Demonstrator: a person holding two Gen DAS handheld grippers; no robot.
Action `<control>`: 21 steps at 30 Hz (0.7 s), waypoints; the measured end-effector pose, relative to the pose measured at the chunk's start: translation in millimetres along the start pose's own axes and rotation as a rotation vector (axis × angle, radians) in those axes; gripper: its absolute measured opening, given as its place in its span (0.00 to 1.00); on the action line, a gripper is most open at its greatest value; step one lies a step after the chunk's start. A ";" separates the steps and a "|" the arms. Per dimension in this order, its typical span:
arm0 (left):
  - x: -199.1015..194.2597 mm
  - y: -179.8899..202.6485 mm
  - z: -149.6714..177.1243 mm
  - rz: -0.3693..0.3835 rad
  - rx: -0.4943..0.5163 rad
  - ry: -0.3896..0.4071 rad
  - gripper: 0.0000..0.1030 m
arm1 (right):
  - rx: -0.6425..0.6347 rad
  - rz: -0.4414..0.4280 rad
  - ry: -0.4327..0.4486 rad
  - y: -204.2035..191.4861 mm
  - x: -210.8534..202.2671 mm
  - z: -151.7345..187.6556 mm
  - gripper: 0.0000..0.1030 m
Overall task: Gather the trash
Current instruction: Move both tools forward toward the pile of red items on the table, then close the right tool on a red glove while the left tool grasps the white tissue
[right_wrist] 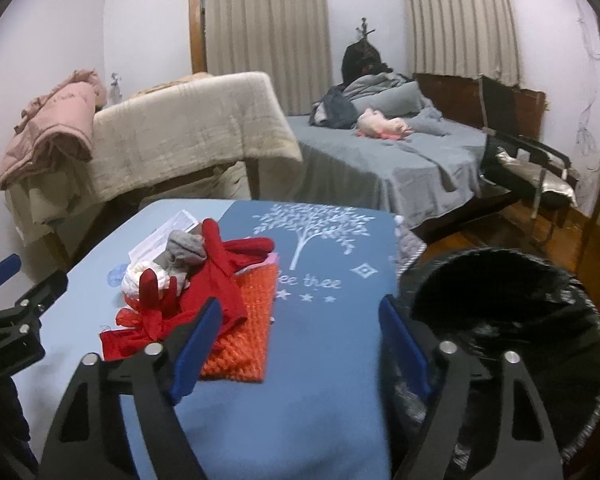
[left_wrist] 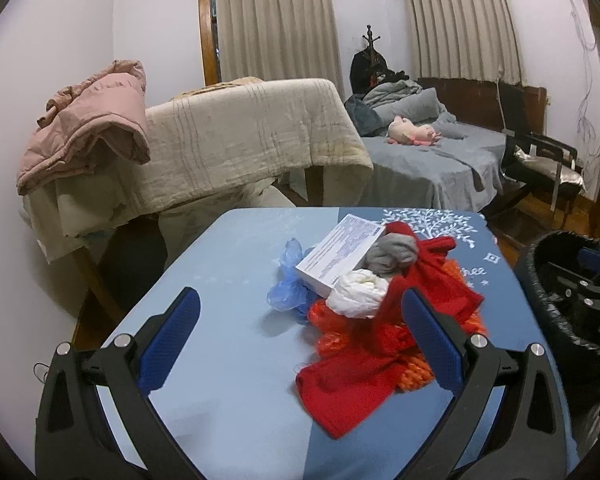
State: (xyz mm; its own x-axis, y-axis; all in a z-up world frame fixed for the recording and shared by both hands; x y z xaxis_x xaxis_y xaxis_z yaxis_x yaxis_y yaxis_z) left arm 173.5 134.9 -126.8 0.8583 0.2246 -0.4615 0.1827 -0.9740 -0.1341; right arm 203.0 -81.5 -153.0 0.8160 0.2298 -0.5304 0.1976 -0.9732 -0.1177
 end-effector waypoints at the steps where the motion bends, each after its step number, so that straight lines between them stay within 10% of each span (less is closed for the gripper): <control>1: 7.2 -0.7 -0.5 -0.002 0.001 -0.003 0.94 | -0.005 -0.005 -0.003 -2.7 5.5 -1.6 0.72; 21: 74.0 -18.2 7.5 0.005 -0.028 -0.067 0.78 | -0.102 -0.202 -0.174 -67.0 106.1 5.4 0.25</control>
State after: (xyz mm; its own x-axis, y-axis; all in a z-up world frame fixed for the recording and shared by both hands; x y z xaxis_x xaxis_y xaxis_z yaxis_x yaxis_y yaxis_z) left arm 230.0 169.5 -165.0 0.8251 0.2205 -0.5201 0.1927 -0.9753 -0.1078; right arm 273.4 8.1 -206.0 0.6507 0.4051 -0.6423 0.4071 -0.9001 -0.1553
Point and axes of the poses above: each gripper's, at about its wrist camera, not at the fingertips, and x roughly the way its jaws point, y to its right, z to its underside, the point moved 9 cm from there along x, roughly the way its jaws point, and after that the axes turned 3 degrees about -z, right-handed, at the moved point
